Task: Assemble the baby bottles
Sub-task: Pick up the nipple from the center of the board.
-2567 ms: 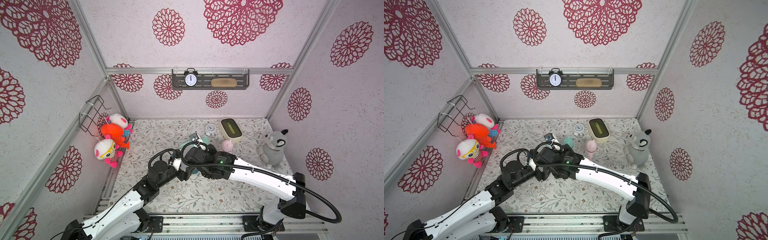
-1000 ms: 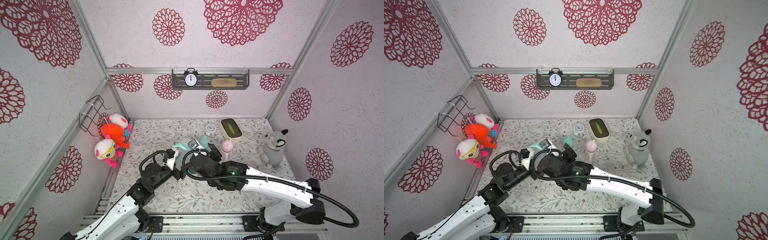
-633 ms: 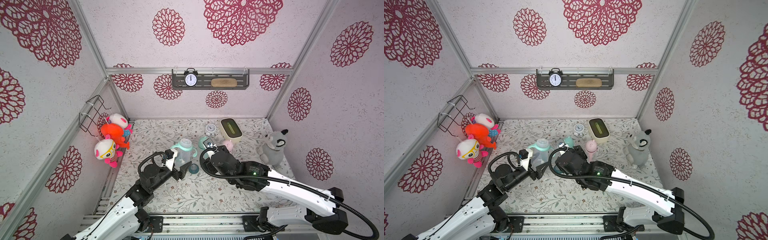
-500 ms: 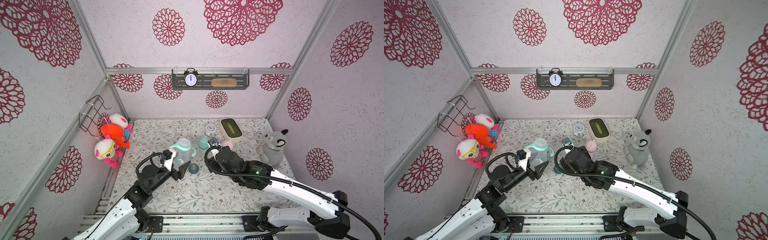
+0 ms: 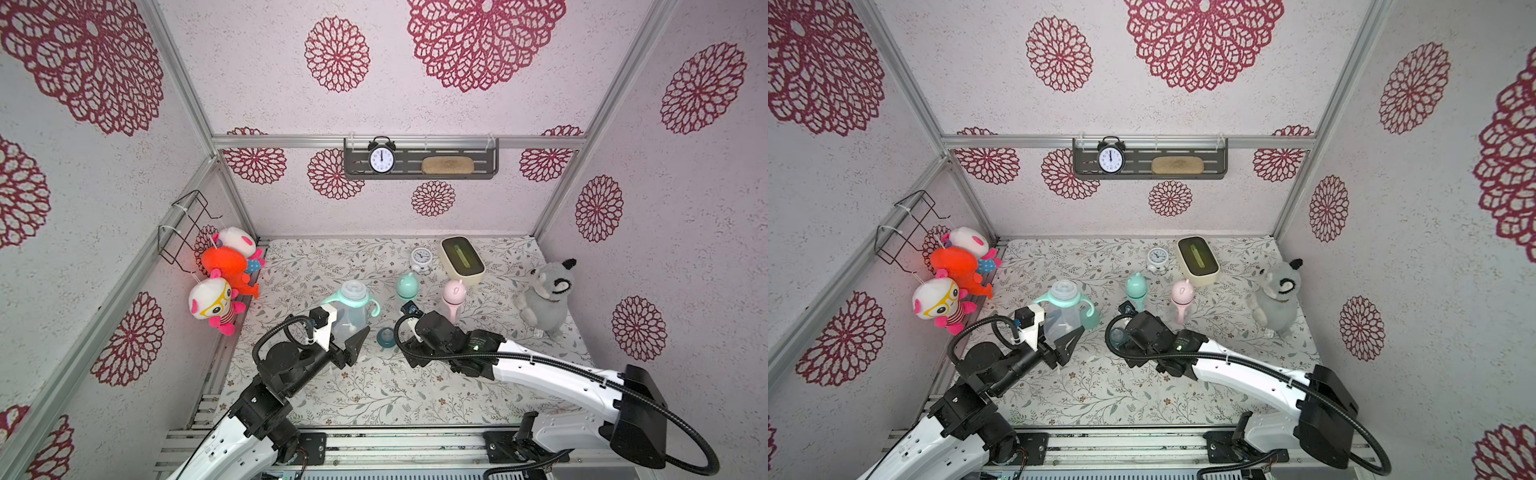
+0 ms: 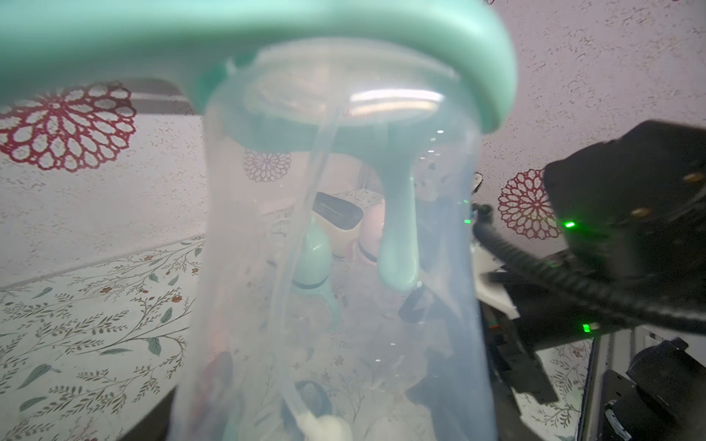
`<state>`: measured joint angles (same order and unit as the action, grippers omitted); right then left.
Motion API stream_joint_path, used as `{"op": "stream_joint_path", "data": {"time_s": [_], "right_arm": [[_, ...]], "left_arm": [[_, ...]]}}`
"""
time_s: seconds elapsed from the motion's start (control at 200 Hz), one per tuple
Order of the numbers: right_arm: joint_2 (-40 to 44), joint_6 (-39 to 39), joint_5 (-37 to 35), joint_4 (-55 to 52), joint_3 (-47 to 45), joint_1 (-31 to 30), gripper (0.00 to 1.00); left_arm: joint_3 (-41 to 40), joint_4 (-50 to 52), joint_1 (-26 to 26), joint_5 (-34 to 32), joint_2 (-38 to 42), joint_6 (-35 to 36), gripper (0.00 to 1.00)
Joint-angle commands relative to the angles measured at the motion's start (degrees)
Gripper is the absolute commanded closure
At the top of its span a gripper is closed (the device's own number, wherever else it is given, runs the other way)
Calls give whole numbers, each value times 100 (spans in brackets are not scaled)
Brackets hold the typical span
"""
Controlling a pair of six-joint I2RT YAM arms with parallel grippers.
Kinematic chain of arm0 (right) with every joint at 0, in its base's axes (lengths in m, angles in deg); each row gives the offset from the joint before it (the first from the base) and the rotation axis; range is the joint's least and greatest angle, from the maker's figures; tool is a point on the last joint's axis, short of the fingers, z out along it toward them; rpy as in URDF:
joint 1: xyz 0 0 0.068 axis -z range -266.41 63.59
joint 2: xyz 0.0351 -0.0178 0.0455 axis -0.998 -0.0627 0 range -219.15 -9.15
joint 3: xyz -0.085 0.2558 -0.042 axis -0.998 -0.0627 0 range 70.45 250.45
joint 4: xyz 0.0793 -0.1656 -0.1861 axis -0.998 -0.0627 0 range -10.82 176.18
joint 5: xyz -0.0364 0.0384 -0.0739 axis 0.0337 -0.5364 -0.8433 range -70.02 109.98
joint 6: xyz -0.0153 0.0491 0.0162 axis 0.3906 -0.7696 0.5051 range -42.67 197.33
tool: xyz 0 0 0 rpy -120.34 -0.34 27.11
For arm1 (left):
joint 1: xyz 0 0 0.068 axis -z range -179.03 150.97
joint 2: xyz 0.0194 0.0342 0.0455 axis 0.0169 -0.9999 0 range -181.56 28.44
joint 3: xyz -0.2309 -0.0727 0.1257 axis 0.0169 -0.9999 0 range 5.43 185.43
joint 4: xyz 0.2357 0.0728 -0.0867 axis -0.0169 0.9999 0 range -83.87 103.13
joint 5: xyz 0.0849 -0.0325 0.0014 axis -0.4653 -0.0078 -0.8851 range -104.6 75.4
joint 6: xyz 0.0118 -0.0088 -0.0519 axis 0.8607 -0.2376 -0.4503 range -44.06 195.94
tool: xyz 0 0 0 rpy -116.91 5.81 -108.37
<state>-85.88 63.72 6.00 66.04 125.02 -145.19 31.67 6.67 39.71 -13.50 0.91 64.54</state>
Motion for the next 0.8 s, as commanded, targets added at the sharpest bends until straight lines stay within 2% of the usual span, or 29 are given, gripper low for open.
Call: {"op": "stream_joint_path", "data": {"time_s": [0.0,0.3,0.796], "right_arm": [[-246,6,499,774,-29,133,12],[-1167,118,944,1503,44,337,12],[-2354,296,954,1847,538,462,13]], "left_arm": [[-11,123,11,138,225,-53,100],[-17,210,11,495,296,-126,100],[-22,-67,11,769,73,-258,99]]}}
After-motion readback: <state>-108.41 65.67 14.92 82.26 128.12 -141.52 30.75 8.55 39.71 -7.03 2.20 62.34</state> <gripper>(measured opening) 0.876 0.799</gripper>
